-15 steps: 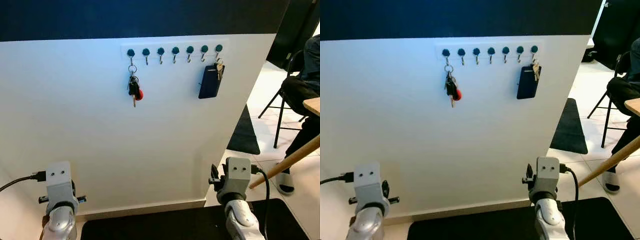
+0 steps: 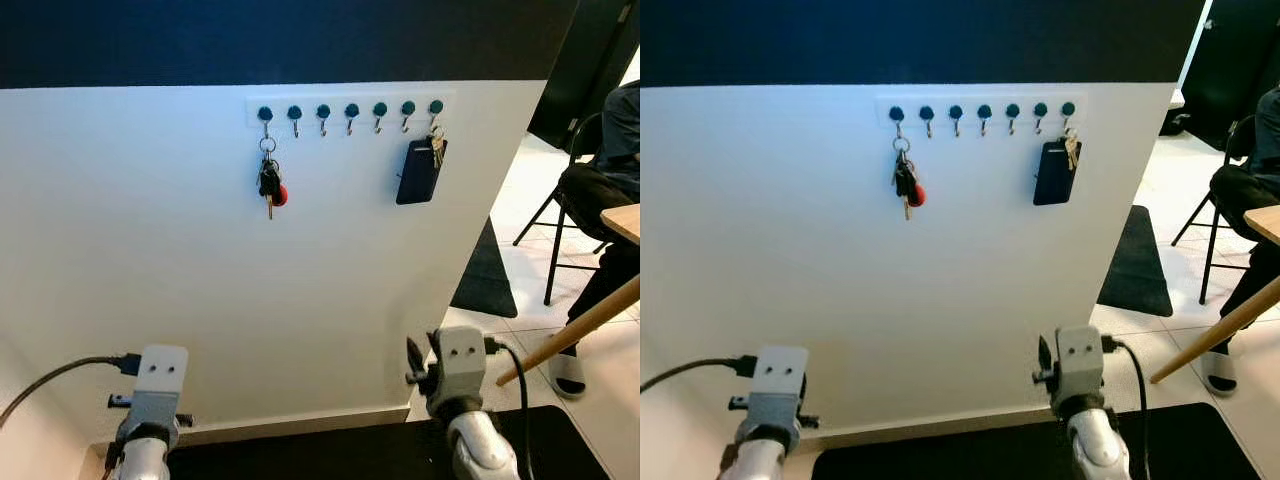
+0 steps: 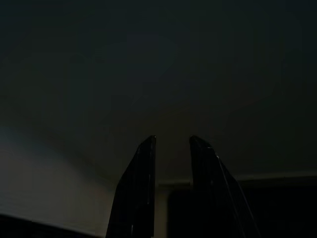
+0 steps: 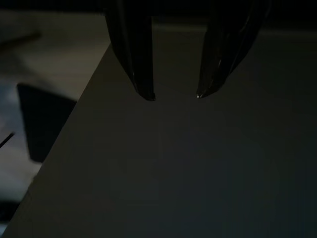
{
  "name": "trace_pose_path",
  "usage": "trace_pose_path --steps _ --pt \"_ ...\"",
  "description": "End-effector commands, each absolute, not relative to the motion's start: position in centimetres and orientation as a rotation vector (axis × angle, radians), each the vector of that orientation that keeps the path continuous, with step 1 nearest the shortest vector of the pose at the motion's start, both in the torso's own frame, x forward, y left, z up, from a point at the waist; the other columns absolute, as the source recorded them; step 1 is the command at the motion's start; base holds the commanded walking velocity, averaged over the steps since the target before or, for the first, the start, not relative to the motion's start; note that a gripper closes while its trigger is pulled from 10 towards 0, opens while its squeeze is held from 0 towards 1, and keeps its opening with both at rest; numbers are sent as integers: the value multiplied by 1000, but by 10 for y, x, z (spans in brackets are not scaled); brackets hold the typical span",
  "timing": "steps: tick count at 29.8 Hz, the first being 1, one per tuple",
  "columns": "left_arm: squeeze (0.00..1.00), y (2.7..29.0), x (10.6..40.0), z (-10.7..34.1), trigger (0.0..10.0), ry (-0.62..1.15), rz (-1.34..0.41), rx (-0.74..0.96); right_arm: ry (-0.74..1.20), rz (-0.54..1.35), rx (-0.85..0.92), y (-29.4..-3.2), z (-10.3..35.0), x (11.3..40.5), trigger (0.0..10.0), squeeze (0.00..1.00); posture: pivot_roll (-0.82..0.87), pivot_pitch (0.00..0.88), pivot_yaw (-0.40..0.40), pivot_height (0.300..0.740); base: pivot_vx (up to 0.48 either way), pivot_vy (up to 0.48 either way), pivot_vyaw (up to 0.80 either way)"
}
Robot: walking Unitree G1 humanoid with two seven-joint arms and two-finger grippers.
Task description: Hang keys on a hook
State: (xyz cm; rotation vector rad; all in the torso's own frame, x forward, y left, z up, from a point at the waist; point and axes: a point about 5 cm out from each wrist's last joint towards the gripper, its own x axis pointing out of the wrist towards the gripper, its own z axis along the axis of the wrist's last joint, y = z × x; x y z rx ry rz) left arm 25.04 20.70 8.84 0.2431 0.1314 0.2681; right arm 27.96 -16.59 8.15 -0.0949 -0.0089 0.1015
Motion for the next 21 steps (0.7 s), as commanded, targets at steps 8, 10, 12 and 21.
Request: trace_pose_path --steps 8,10,12,21 --pt "0 222 249 81 10000 153 260 196 -26 117 -101 -169 78 275 10000 0 72 110 13 740 0 0 0" --pt "0 226 251 81 10000 150 257 198 -29 115 -101 -170 79 275 10000 0 74 112 15 740 0 0 0" --pt "0 232 253 83 10000 147 257 209 -33 113 -102 -172 79 275 10000 0 73 112 15 740 0 0 0" --pt "0 236 257 86 10000 136 244 221 -25 89 -83 -176 76 274 10000 0 70 115 20 740 0 0 0"
